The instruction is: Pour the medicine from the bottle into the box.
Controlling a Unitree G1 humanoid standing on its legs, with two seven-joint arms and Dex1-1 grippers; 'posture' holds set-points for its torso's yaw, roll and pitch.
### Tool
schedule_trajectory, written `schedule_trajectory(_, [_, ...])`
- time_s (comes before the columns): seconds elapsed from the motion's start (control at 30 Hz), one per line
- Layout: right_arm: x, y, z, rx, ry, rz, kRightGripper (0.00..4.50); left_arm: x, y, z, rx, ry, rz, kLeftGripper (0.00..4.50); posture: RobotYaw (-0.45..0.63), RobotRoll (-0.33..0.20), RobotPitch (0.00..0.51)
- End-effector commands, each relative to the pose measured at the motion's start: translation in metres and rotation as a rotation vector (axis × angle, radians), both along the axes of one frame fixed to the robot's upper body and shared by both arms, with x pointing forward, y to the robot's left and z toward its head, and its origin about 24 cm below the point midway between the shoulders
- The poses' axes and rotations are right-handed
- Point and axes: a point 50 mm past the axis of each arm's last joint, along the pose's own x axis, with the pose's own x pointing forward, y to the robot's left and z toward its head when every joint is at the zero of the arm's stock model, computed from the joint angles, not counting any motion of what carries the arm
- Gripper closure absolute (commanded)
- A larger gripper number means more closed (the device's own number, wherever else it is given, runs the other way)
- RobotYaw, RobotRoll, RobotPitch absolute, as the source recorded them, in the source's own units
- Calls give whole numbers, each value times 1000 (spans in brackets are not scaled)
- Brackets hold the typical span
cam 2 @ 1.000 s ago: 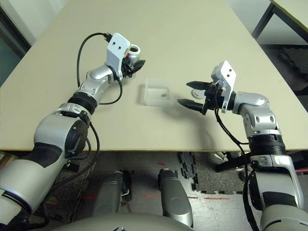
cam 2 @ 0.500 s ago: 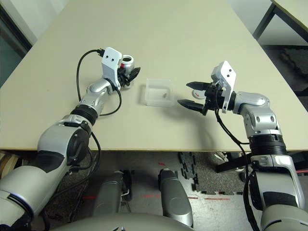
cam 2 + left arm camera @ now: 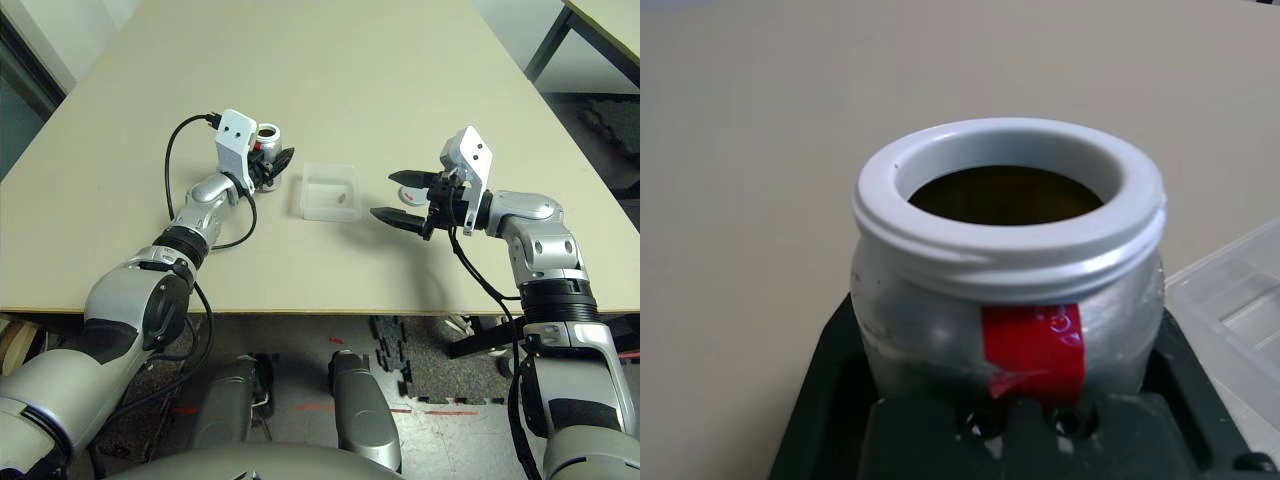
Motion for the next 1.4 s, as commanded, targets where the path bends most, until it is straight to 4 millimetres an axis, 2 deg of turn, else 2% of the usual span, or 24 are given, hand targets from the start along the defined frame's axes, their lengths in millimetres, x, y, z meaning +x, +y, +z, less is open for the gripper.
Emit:
schedule_trajectory(0.03, [-2, 0, 0, -25, 6, 8, 0, -3, 2, -10, -3, 30, 12, 437, -195, 0, 161])
schedule_trajectory(0.07, [-2, 0, 0, -25, 6, 8, 0, -3, 2, -11, -4, 32, 15, 103, -195, 0, 161])
schedule_trajectory(0.1, [-2, 0, 0, -25, 7, 8, 0, -3, 3, -12, -6, 33, 19, 30, -194, 0, 162])
schedule_trajectory(0.57, [1, 1, 0, -25, 6, 12, 0, -6, 11, -15, -51, 15, 18, 30, -182, 0, 165])
schedule_trajectory(0.97, [4, 0, -2, -28, 8, 9, 0, -25, 32, -29, -132, -16, -47, 30, -164, 0, 163])
schedule_trajectory(1.13, [5, 0, -4, -26, 5, 6, 0, -43, 48, -34, -149, 12, -115, 30, -155, 0, 160])
schedule_trajectory(1.23, [6, 0, -5, -24, 4, 4, 0, -63, 63, -36, -142, 45, -172, 30, -151, 0, 156])
schedule_trajectory(1.33, [7, -1, -6, -22, 2, -2, 0, -82, 78, -31, -148, 82, -205, 30, -145, 0, 155])
schedule_trajectory(1.4, [8, -2, -6, -17, -6, -14, 0, -94, 89, -21, -163, 92, -222, 30, -142, 0, 155])
